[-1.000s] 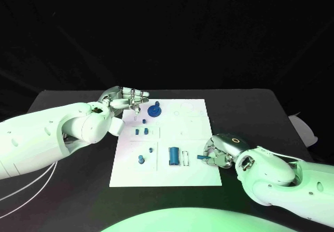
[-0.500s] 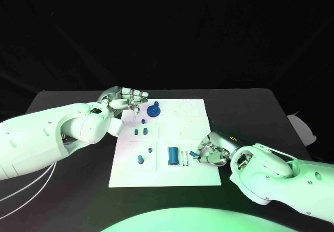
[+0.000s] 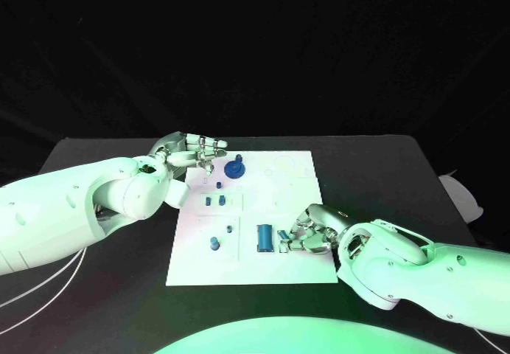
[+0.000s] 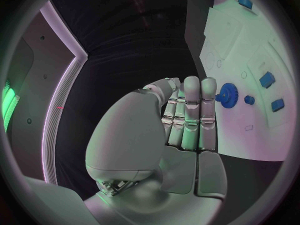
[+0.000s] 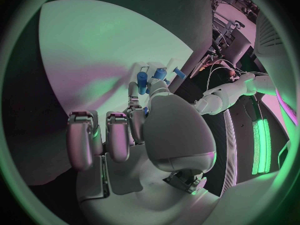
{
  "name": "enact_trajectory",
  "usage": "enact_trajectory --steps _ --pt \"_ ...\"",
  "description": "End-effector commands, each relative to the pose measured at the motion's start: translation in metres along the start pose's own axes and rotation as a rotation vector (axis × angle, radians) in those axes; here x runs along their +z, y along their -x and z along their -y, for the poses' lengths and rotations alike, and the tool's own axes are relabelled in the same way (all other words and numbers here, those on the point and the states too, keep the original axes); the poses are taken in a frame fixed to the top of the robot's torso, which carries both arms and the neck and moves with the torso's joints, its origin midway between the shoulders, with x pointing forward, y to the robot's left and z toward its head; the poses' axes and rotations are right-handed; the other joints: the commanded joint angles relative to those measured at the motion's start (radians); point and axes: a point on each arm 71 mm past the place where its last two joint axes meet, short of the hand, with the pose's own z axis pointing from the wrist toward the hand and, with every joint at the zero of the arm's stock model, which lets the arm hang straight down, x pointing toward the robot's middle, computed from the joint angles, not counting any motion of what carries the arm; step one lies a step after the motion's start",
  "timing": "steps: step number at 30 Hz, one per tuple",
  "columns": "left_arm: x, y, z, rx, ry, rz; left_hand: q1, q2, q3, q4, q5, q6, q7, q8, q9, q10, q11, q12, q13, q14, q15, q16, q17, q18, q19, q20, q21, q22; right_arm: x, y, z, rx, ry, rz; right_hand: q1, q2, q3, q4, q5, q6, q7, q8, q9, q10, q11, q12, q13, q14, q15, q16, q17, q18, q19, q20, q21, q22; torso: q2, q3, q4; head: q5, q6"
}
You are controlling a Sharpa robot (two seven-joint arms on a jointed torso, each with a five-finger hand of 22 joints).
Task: Assemble the parts on the task board
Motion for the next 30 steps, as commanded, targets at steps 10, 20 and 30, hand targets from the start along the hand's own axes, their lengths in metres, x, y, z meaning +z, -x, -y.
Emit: enact_trajectory --steps 10,20,30 --pt "-0.0004 -0.0034 0.0009 -0.006 -0.002 -0.024 -0.001 0.01 0.0 -0.005 0.001 -0.008 0.0 0.004 -0.001 -0.005 0.002 0.004 0.002 -0.007 0.001 -0.003 -0.001 0.015 -0.008 -0.003 -0.004 0.001 0.0075 -0.0061 0.002 0.016 -0.029 -0.043 -0.019 0.004 -0.011 0.0 0.002 0.008 0.003 0.009 0.0 0.003 0.004 0.01 0.041 0.088 -0.003 0.006 0.188 -0.013 0.072 -0.003 0.005 0.241 0.001 0.001 -0.0008 0.001 -0.005" --pt "-0.0005 -0.0033 0.0008 -0.006 0.0 -0.025 -0.001 0.01 0.0 -0.005 0.001 -0.008 0.0 0.004 -0.001 -0.005 0.002 0.004 0.002 -0.007 0.001 -0.003 -0.001 0.015 -0.008 -0.003 -0.004 0.001 0.0085 -0.0069 0.0017 0.007 -0.028 -0.048 -0.029 0.009 -0.015 0.0 -0.002 0.011 0.002 0.011 0.001 0.005 0.004 0.015 0.045 0.088 -0.003 0.007 0.189 -0.013 0.072 -0.004 0.005 0.241 0.0 0.0011 -0.001 0.001 -0.004" --pt "-0.0005 -0.0028 0.0007 -0.006 0.001 -0.024 -0.001 0.01 0.0 -0.005 0.001 -0.008 0.0 0.004 -0.001 -0.005 0.002 0.004 0.002 -0.007 0.001 -0.003 -0.001 0.015 -0.008 -0.003 -0.004 0.001 0.0052 -0.0085 -0.0055 -0.001 0.0 -0.049 -0.107 0.012 -0.064 0.0 -0.118 0.014 0.003 0.017 0.004 0.009 0.005 0.02 0.05 0.088 -0.003 0.007 0.19 -0.013 0.071 -0.004 0.004 0.241 0.0 0.0011 -0.0005 0.003 -0.004"
